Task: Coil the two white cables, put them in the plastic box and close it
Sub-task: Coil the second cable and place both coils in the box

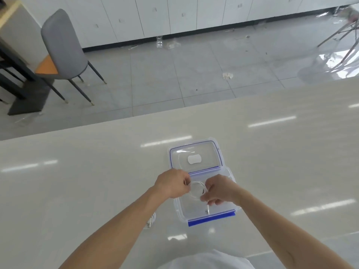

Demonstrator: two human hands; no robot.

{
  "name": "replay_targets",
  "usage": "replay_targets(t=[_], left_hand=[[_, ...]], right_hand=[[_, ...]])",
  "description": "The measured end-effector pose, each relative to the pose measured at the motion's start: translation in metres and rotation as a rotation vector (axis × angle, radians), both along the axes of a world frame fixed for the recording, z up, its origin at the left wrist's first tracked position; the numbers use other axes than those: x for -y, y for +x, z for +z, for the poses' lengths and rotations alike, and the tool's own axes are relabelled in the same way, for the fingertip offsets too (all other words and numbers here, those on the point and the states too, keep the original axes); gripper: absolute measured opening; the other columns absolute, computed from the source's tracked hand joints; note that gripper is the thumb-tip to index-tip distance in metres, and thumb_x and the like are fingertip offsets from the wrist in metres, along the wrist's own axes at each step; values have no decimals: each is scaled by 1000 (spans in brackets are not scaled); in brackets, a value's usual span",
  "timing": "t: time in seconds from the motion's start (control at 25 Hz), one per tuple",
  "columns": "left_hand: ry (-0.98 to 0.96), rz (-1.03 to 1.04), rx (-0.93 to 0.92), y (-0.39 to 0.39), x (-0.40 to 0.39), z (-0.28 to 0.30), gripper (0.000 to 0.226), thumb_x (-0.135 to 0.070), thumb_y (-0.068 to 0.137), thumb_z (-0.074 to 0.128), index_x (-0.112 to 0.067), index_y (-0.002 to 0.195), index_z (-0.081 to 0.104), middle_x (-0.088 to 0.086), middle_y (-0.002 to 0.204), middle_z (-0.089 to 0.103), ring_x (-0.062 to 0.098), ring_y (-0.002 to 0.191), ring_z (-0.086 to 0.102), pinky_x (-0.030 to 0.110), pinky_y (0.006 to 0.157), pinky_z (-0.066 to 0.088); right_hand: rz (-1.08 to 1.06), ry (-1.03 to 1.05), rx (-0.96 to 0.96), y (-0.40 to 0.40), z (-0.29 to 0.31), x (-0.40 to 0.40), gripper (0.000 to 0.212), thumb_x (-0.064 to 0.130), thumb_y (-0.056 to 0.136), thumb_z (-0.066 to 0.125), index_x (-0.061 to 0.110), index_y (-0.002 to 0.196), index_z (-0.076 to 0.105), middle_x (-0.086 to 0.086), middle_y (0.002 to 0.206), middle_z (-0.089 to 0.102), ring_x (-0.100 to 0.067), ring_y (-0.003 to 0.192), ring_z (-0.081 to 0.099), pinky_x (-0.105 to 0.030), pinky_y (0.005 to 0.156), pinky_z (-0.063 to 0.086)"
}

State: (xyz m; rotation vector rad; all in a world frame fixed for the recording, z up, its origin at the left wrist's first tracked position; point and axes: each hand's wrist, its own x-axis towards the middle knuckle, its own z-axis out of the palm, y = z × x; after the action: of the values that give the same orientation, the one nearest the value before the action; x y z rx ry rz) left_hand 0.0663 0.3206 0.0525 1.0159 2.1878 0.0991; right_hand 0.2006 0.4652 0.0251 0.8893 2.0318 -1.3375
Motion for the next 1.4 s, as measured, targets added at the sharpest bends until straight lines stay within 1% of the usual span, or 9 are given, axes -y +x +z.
replay_targets(t=[0.08, 0.24, 0.44, 0.56, 0.68, 0.8, 1.0, 1.16, 1.4], left_hand=[[-95, -74, -141, 5, -10, -4, 18, -22, 86, 57, -23, 97, 71, 0, 97, 72, 23, 86, 67, 29, 64, 46], [-227, -71, -230, 22, -16, -15, 16, -4, 82, 57, -10, 92, 68, 11, 95, 71, 29, 76, 64, 31, 60, 41], [-280, -74, -302, 40, -19, -30, 25, -1, 83, 57, -11, 103, 70, 10, 106, 72, 31, 98, 69, 32, 67, 43], [-304, -78, -319, 42, -19, -36, 27, -4, 87, 59, -12, 111, 69, 10, 113, 72, 30, 103, 69, 34, 78, 51], [-326, -100, -335, 41, -17, -39, 28, -4, 88, 60, -12, 114, 68, 10, 115, 71, 30, 105, 68, 36, 83, 53], [-347, -133, -344, 40, -17, -41, 27, -6, 90, 61, -11, 116, 67, 10, 117, 70, 30, 107, 67, 36, 84, 52], [-309, -179, -404, 43, -13, -48, 28, -4, 91, 62, -7, 118, 64, 12, 117, 67, 30, 105, 66, 37, 83, 53], [-239, -161, -423, 45, -8, -48, 30, -4, 91, 62, -5, 121, 60, 13, 117, 66, 31, 101, 68, 38, 80, 54], [-8, -90, -356, 39, 10, -34, 25, -7, 91, 57, -14, 114, 60, 6, 115, 66, 33, 92, 70, 36, 71, 51]], right_hand=[[-32, -8, 42, -7, -16, 2, 19, 16, 73, 85, 8, 83, 71, -4, 70, 78, -13, 61, 77, -25, 59, 63], [-149, -85, 87, -7, -37, 10, 23, 13, 72, 86, 4, 84, 68, -15, 79, 80, -23, 70, 79, -33, 67, 65], [-133, -69, 137, -7, -52, 10, 25, 20, 72, 87, 4, 84, 73, -11, 74, 80, -18, 61, 77, -29, 61, 65], [-38, 29, 138, -9, -57, 10, 26, 33, 74, 85, 10, 76, 74, -7, 70, 79, -18, 60, 76, -29, 62, 65], [88, 144, 147, -11, -63, 13, 38, 48, 75, 78, 11, 68, 76, -4, 62, 78, -19, 56, 75, -34, 68, 65], [158, 252, 154, -14, -68, 18, 50, 62, 75, 73, 16, 56, 72, 2, 53, 74, -8, 38, 63, -25, 56, 58], [92, 281, 80, -12, -71, 28, 42, 63, 74, 74, 21, 70, 72, 2, 59, 74, -12, 48, 69, -29, 59, 63], [134, 289, 59, -7, -71, 26, 45, 67, 72, 72, 22, 69, 69, 2, 60, 74, -14, 56, 74, -31, 63, 63], [110, 327, 34, -2, -61, 26, 53, 74, 67, 69, 23, 82, 66, 1, 75, 74, -19, 70, 72, -35, 70, 62]])
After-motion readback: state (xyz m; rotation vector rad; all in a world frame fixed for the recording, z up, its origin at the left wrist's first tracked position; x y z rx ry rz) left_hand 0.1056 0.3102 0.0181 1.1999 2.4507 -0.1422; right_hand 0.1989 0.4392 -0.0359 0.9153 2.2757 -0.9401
